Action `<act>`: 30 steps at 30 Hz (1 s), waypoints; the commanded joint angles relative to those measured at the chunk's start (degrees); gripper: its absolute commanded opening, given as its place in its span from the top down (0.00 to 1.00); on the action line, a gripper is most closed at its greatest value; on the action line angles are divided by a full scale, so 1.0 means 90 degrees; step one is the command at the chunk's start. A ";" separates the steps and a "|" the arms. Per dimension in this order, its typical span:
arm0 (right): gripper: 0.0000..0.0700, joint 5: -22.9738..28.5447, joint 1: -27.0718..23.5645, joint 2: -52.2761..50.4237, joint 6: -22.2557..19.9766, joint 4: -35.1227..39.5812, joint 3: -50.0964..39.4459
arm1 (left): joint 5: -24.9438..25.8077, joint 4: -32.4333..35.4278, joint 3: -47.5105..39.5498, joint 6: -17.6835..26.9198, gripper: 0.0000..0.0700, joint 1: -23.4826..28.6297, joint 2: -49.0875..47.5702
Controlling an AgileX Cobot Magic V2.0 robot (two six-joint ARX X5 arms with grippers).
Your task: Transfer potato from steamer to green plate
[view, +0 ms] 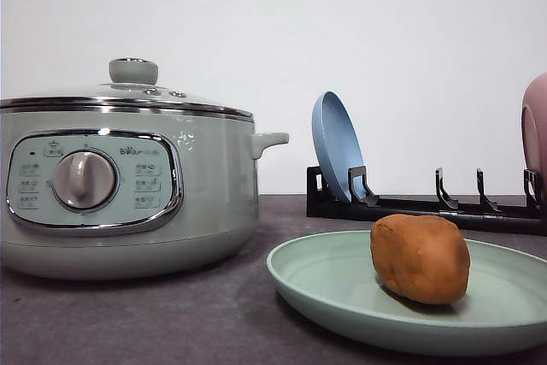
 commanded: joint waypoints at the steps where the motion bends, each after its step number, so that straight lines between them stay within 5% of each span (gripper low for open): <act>1: 1.00 0.0000 -0.0119 -0.0211 -0.0159 0.0302 -0.0322 | -0.0002 -0.0046 -0.0131 -0.0032 0.98 0.0002 -0.0015; 8: 1.00 0.0002 -0.0384 -0.1155 -0.0159 0.0970 -0.1622 | -0.0002 -0.0048 -0.0131 -0.0032 0.98 0.0002 -0.0015; 21: 1.00 0.0005 -0.0393 -0.2099 -0.0130 0.0962 -0.2646 | -0.0002 -0.0046 -0.0131 -0.0032 0.98 0.0002 -0.0015; 30: 1.00 0.0051 -0.0393 -0.2428 -0.0111 -0.0173 -0.2775 | -0.0002 -0.0048 -0.0131 -0.0032 0.98 0.0002 -0.0014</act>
